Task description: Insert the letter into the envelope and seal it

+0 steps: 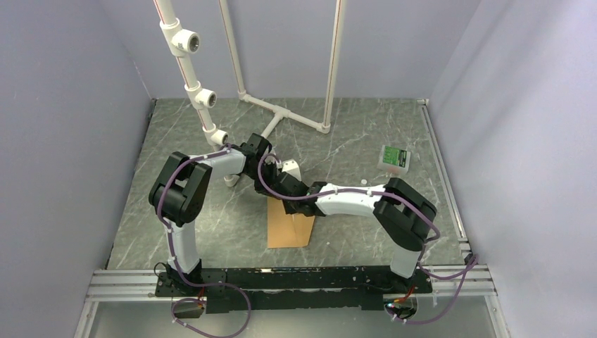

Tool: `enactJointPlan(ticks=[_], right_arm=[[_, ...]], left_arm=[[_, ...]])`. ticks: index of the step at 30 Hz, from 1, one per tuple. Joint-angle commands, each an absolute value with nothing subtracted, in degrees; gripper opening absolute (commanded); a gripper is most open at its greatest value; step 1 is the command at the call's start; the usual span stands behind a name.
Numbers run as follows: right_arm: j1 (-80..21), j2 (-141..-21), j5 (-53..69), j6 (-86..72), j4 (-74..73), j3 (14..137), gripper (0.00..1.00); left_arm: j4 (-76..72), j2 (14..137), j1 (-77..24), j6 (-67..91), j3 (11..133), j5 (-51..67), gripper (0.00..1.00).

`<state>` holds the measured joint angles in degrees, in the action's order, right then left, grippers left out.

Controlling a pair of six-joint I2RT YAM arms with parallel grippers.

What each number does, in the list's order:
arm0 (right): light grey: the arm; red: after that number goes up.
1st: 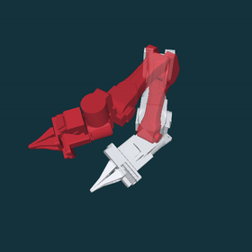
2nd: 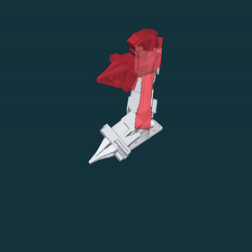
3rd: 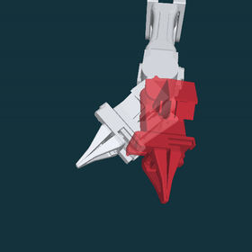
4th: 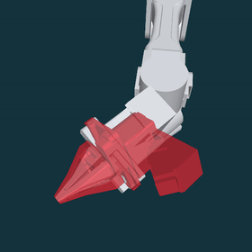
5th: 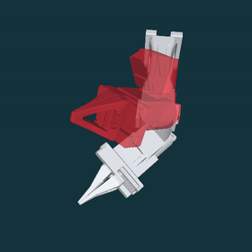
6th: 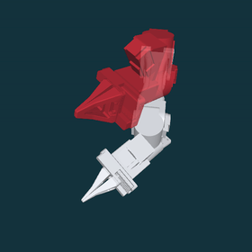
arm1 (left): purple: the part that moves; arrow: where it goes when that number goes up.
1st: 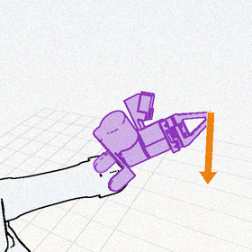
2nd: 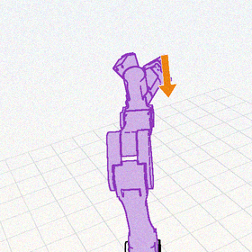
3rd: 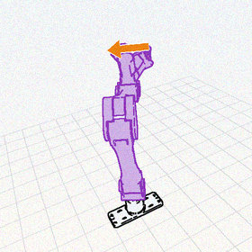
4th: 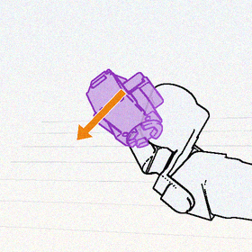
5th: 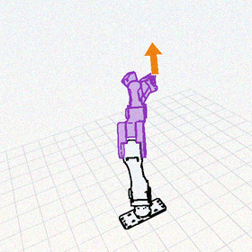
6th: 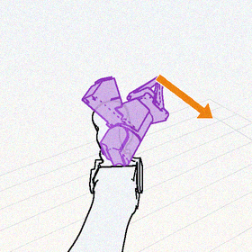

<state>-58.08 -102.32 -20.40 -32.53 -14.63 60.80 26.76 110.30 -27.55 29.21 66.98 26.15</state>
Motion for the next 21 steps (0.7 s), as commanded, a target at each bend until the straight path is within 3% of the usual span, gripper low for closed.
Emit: enactJointPlan(ticks=[1,8,21], right_arm=[[-59.13,-101.82,-18.57,-28.60,-14.55,57.25,0.00],[-63.10,-99.88,-12.91,-26.55,-13.85,52.87,0.00],[-62.60,-100.37,-17.17,-30.14,-19.38,52.78,0.00]], left_arm=[[32.87,114.96,-28.74,26.89,63.56,21.75,0.03],[32.78,115.05,-28.74,26.89,63.81,21.73,0.02],[32.58,115.14,-28.74,27.20,63.48,21.96,0.03]])
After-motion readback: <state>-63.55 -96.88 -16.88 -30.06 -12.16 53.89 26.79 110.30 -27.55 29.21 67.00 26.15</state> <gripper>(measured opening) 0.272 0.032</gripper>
